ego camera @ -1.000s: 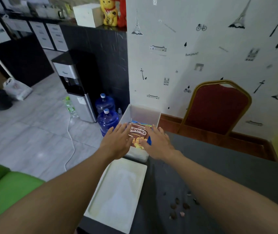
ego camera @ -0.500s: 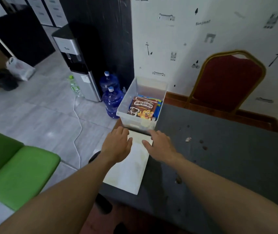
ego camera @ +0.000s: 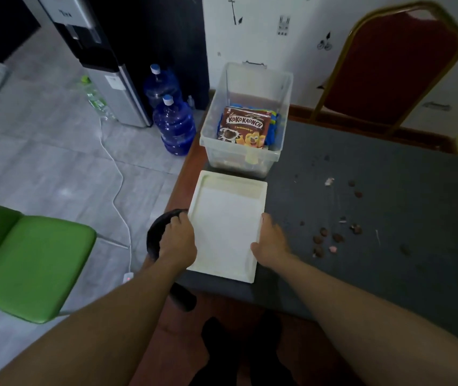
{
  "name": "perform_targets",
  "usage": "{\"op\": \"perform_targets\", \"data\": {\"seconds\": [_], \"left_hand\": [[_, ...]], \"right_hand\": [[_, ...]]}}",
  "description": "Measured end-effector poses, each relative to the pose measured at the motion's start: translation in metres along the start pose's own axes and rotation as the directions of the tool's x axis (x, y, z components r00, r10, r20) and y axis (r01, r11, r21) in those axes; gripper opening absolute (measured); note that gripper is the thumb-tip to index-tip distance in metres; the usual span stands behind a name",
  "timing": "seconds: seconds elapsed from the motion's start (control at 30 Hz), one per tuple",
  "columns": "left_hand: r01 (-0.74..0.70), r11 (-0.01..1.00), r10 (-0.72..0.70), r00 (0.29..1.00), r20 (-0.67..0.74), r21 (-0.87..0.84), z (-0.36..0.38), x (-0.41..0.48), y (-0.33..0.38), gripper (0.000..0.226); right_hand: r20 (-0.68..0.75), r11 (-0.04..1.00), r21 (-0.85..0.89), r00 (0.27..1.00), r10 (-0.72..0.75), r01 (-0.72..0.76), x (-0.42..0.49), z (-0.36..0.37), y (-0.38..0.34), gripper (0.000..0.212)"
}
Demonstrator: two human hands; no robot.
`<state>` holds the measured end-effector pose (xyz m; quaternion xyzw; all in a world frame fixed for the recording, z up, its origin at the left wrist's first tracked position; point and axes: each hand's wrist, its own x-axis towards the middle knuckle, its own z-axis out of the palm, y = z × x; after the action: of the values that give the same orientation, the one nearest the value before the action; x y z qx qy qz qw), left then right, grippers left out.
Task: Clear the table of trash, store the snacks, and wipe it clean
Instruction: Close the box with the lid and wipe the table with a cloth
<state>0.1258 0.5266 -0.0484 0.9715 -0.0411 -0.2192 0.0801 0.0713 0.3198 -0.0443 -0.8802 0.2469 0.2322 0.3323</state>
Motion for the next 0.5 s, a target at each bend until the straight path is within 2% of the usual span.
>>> {"op": "perform_targets", "data": {"seconds": [0.1, 0.17, 0.3, 0.5], "left_hand": [[0.062, 0.993, -0.057, 0.997, 0.052, -0.096, -0.002, 0.004, -0.004, 0.053], [0.076, 0.987, -0.068, 0.996, 0.06, -0.142, -0.005, 0.004, -0.007, 0.054], [0.045, 0.966, -0.043, 0.999, 0.014, -0.256, -0.022, -0.002, -0.009, 0.052], [-0.074, 0.933, 0.037, 0.993, -0.11, -0.353, -0.066, -0.003, 0.009, 0.039]], "right_hand": [[-0.033, 0.985, 0.121, 0.991, 0.13, -0.125, 0.0, 0.002, -0.007, 0.051], [-0.053, 0.975, 0.162, 0.985, 0.166, -0.155, -0.003, 0.0, -0.01, 0.043], [-0.077, 0.975, 0.184, 0.987, 0.141, -0.125, -0.012, -0.011, -0.018, 0.033], [-0.153, 0.975, 0.222, 0.987, 0.053, -0.018, -0.026, -0.046, -0.039, 0.034]]}}
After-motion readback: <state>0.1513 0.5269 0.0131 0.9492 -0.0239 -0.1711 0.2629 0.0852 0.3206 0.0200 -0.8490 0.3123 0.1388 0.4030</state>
